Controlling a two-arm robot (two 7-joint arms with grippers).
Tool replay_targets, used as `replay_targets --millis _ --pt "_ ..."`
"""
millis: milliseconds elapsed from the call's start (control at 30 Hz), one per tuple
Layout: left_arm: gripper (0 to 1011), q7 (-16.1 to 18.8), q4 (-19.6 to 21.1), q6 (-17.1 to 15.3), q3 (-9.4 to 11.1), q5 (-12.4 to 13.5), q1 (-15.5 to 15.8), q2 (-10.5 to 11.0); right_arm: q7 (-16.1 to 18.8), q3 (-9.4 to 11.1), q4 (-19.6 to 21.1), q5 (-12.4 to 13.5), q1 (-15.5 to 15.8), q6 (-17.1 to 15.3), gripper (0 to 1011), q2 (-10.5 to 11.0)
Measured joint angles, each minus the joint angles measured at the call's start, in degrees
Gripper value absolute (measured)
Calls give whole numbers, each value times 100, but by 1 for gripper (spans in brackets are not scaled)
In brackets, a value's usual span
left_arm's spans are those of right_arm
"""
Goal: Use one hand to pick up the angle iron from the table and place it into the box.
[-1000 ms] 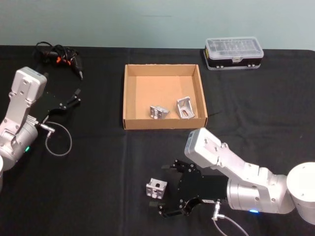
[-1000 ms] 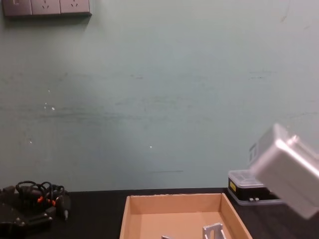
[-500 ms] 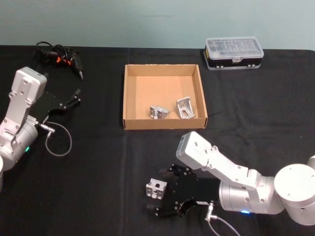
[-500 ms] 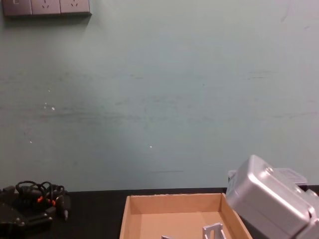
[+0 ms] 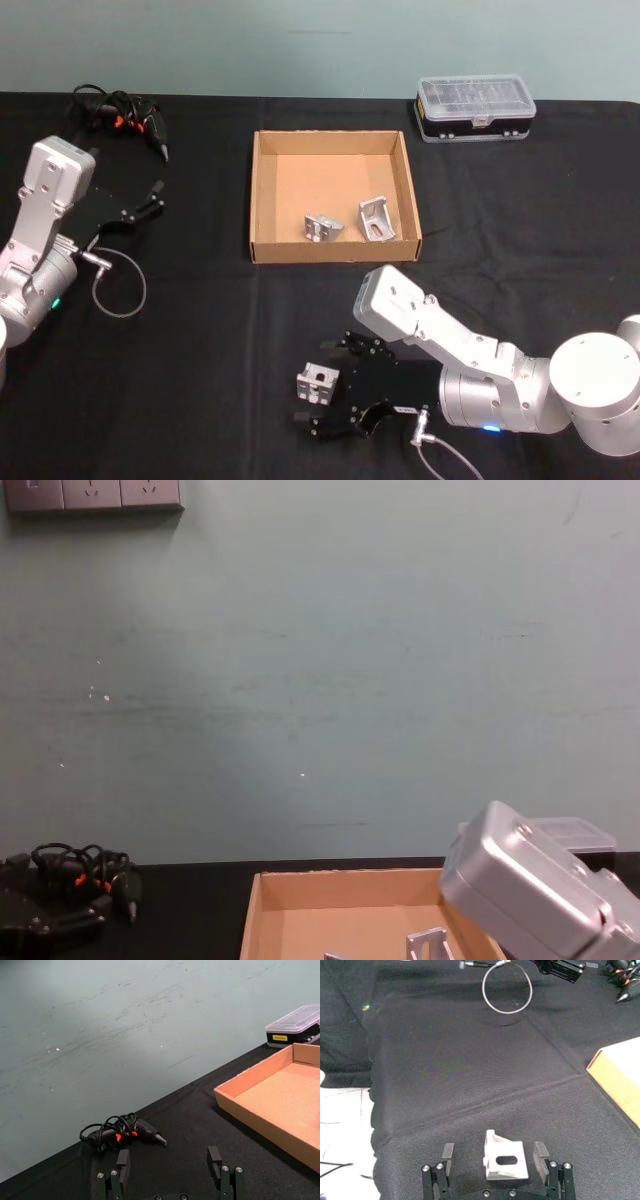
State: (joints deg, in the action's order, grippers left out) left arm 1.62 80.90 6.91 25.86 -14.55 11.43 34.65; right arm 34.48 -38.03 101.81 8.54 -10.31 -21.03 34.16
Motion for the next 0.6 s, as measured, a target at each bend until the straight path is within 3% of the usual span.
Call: replay_targets --millis 433,600 --pt "1011 0 0 0 0 0 0 -1 -6 14 -9 -47 18 -30 994 2" --pt "1011 0 0 0 0 0 0 0 -6 35 -6 -51 33 -36 890 3"
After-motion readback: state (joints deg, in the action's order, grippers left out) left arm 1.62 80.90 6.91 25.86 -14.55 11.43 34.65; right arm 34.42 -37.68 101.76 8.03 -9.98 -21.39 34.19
